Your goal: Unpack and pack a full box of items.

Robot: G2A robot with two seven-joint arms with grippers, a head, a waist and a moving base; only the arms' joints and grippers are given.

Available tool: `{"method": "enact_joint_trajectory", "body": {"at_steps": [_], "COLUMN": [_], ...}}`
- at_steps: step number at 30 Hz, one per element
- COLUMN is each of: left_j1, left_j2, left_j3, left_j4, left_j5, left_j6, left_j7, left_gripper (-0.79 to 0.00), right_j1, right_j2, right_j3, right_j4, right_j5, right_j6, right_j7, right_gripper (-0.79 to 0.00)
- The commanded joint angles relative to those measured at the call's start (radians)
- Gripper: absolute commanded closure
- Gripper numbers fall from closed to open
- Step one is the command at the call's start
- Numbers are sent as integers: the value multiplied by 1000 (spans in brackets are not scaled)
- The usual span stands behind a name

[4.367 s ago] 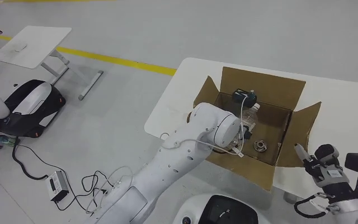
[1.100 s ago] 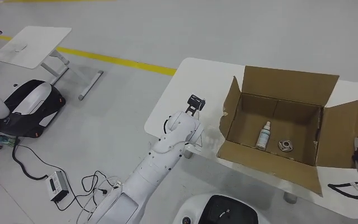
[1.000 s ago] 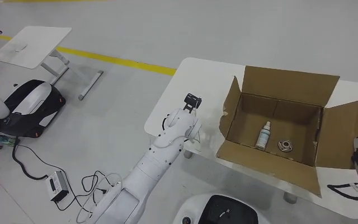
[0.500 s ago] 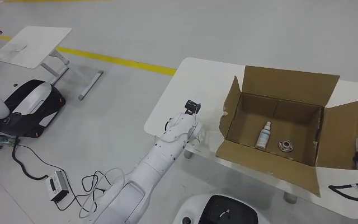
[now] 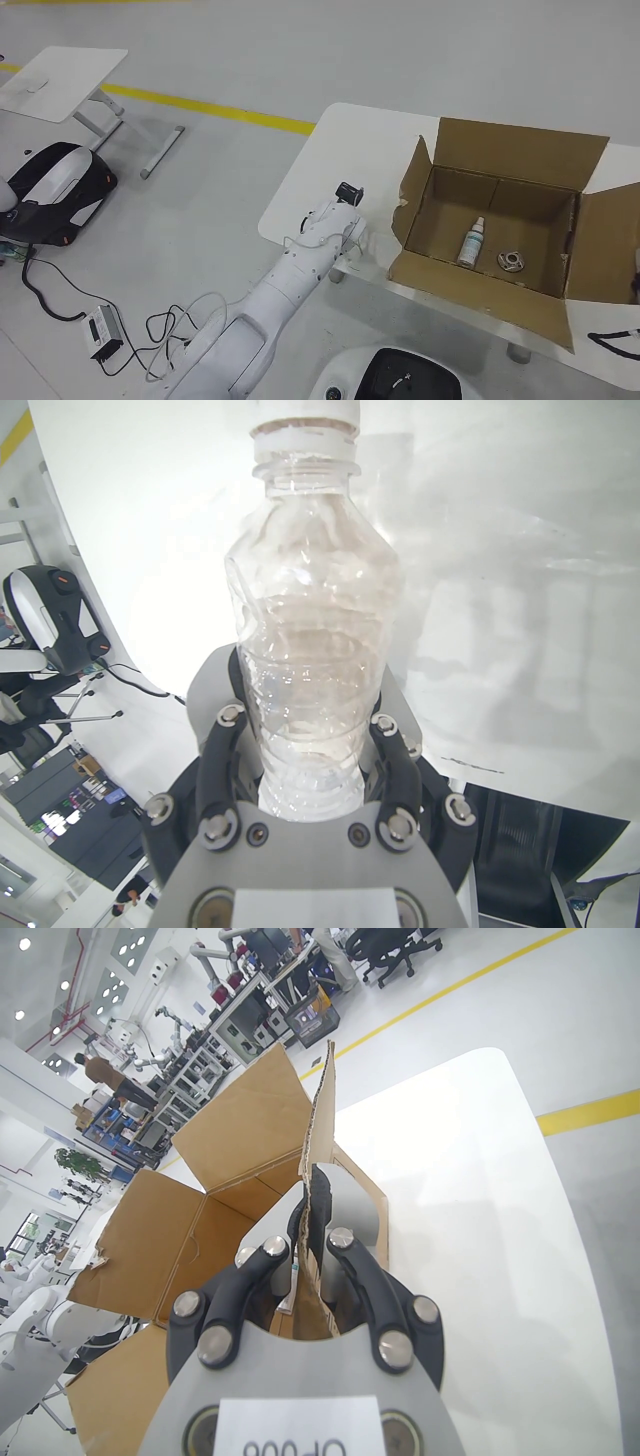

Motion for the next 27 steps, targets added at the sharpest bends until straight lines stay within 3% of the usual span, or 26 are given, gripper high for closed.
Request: {"method": "enact_joint_trajectory", "body": {"at_steps": [1,2,5,8,10,13,15,22,27], "left_j1": [-7,-10,-14,-9,0,24,45,174,235], "left_j2": [-2,-3,-4,-3,0,8,13,38,51], "left_j3": [2,1,-1,-9,-17,-33,-39,-114,-156], "left_j4": [13,19,21,-5,-40,-129,-207,-607,-828], "left_j5": [-1,-2,-5,-9,-5,9,44,67,110], "left_j6": [-2,-1,-4,-10,-16,-25,-12,-65,-119], "left_j7": [2,3,5,1,-10,-48,-82,-182,-209], "left_gripper": [-785,-785,-785,-785,-785,-785,-785,-785,-785], "right_j1": [0,-1,-1,1,2,2,2,0,-4], "right_j2": [0,0,0,1,1,1,2,3,2], "right_j3": [1,1,3,6,7,11,16,45,74], "right_j4": [0,-1,-5,-11,-16,-26,-31,-76,-136], "right_j5": [3,6,10,20,25,32,41,63,89], "right_j6": [2,2,1,-4,-9,-11,-13,-15,-3], "right_j7": [0,0,0,1,-1,-1,-2,-9,-40], "right_gripper": [-225,-262,-502,-474,-514,-767,-785,-785,-785]}}
